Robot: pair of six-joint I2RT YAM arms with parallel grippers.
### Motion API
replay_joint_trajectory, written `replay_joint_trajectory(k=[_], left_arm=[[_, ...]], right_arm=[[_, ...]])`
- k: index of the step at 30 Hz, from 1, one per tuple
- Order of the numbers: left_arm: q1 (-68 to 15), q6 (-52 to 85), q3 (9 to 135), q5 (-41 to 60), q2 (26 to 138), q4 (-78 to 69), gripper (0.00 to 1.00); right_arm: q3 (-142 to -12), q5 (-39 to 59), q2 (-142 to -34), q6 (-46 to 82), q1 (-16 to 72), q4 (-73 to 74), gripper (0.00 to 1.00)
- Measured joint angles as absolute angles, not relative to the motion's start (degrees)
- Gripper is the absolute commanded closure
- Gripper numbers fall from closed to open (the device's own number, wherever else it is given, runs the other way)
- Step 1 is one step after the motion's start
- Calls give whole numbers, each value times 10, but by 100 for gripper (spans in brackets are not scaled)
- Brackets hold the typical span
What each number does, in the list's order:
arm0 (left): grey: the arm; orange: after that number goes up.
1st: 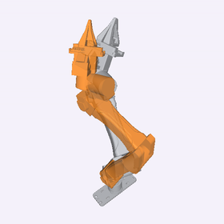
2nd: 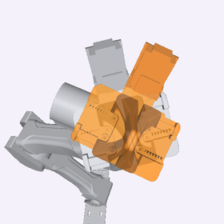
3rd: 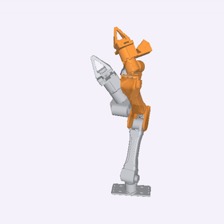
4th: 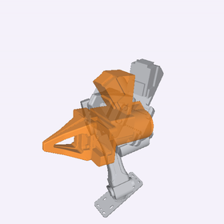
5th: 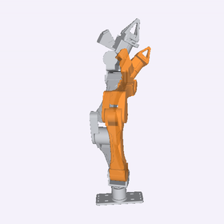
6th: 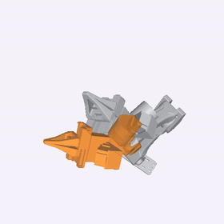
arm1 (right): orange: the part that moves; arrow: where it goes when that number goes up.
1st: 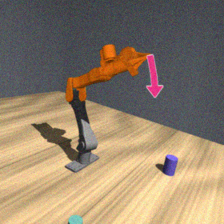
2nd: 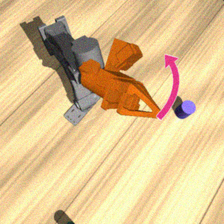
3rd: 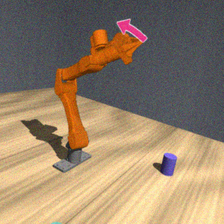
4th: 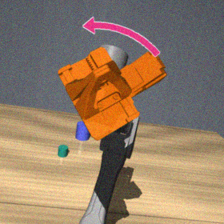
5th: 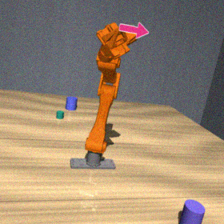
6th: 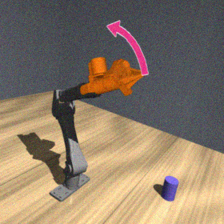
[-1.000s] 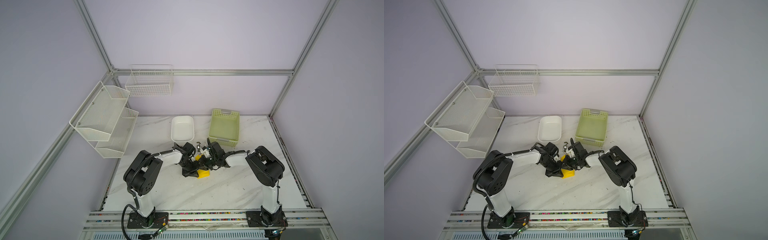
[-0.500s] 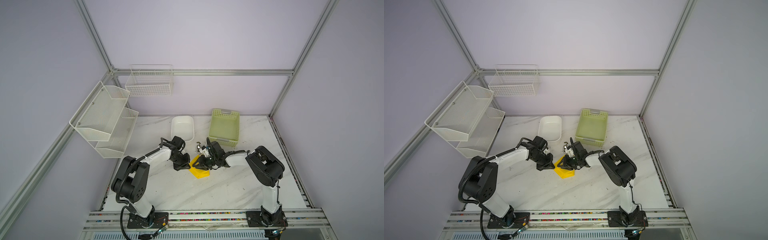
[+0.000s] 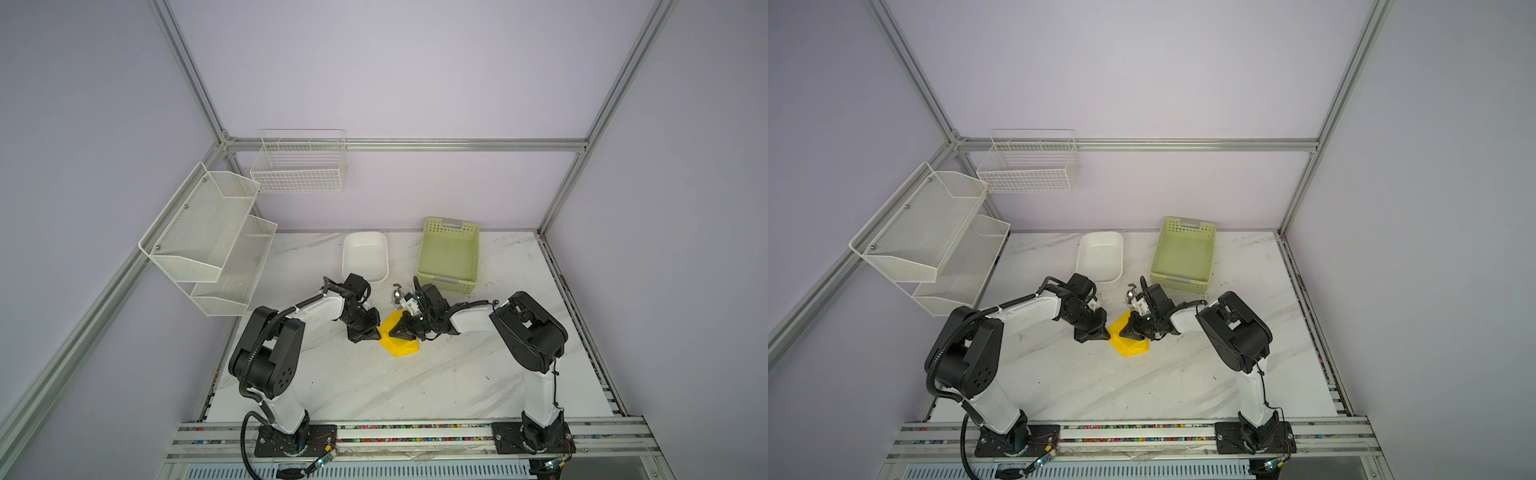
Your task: Place the utensils on the paper napkin and roll it up
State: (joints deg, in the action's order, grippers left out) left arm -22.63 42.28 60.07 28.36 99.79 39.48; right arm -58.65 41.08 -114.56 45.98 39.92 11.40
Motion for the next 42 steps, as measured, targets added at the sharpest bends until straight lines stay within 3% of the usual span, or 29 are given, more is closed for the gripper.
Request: replay_joint_trajectory(k=[31,42], left_arm=[[-237,423,662,297,1077,358,97],[-237,419,657,296,1083,350,97]], right_arm=[[-590,409,-1143,457,399,103,100],[-590,369,-1072,452,399,13,94]])
